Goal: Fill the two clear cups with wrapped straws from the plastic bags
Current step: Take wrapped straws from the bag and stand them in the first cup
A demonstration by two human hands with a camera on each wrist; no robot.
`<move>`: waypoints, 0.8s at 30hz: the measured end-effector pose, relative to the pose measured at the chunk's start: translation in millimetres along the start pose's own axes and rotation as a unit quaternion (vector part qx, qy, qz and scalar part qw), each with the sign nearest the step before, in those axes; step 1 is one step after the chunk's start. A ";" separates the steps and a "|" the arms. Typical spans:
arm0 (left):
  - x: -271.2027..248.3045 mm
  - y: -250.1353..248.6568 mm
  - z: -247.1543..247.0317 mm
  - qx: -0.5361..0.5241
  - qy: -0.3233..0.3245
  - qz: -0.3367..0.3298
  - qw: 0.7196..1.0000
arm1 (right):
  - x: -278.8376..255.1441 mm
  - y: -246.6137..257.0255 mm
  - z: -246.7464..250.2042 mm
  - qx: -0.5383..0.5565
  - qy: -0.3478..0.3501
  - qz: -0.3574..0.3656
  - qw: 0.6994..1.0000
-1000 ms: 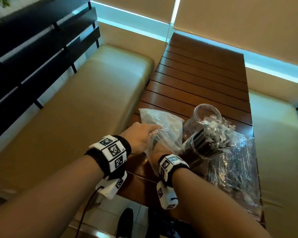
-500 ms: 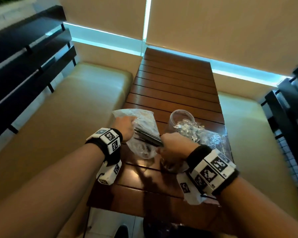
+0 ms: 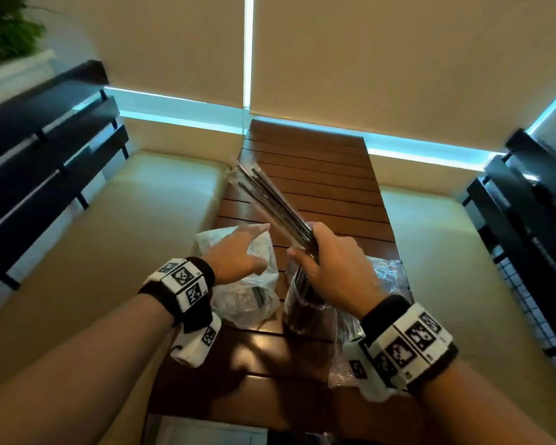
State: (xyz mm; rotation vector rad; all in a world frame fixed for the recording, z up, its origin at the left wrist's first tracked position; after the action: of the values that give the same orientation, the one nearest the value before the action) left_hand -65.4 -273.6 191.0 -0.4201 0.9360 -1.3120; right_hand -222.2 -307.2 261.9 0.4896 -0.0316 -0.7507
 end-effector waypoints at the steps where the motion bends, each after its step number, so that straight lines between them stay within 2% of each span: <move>1: -6.4 -19.2 3.2 -0.127 0.007 -0.062 0.990 | 3.5 5.4 -8.7 -0.012 -0.009 0.015 1.000; 2: -12.9 -38.4 7.0 -0.251 0.016 -0.121 0.960 | 7.4 11.3 -16.8 -0.011 -0.019 0.032 0.999; 4: -22.0 -63.3 15.6 -0.405 -0.008 -0.169 0.899 | 12.8 21.0 -27.3 0.028 -0.048 0.058 0.997; 6: -23.5 -69.7 22.3 -0.505 -0.073 -0.161 0.845 | 20.8 27.7 -35.5 0.062 -0.057 0.068 0.994; 8: -22.3 -66.5 26.4 -0.547 -0.154 -0.121 0.814 | 28.8 35.4 -41.2 0.084 -0.036 0.089 0.992; 10: -22.6 -61.2 33.1 -0.515 -0.220 -0.090 0.824 | 34.6 41.5 -43.7 0.084 0.000 0.122 0.989; 13: -30.7 -61.9 47.3 -0.397 -0.279 -0.081 0.871 | 33.8 36.0 -30.4 0.043 0.020 0.128 0.991; 15: -36.0 -63.3 56.3 -0.299 -0.310 -0.089 0.898 | 24.5 31.6 3.0 0.105 -0.048 0.141 0.983; 17: -42.0 -67.9 58.9 -0.202 -0.336 -0.085 0.916 | 11.4 32.2 49.4 0.183 -0.164 0.165 0.955; 18: -40.9 -70.4 55.9 -0.155 -0.333 -0.080 0.927 | 5.0 35.3 71.5 0.207 -0.217 0.175 0.938; 20: -37.2 -74.0 46.4 -0.076 -0.319 -0.080 0.941 | -3.4 49.7 104.2 0.231 -0.270 0.194 0.914; 22: -31.2 -76.5 36.9 -0.043 -0.299 -0.083 0.950 | -5.5 70.5 118.7 0.201 -0.264 0.212 0.919; 24: -27.6 -83.9 28.7 -0.029 -0.293 -0.092 0.951 | 0.8 89.7 109.6 0.127 -0.209 0.211 0.946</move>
State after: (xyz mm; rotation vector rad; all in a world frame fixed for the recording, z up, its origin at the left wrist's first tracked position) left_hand -95.1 -275.5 278.9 -0.9042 0.4404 -1.2222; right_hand -185.5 -297.2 398.4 0.5378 -0.6204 -0.4153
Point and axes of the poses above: each hand's wrist, its own x-axis towards the middle knuckle, its own z-axis out of the back of the hand, y = z × x, the point moved 8 cm from there along x, towards the middle knuckle, and after that the axes turned 15 degrees about y, right-handed, at the moved point
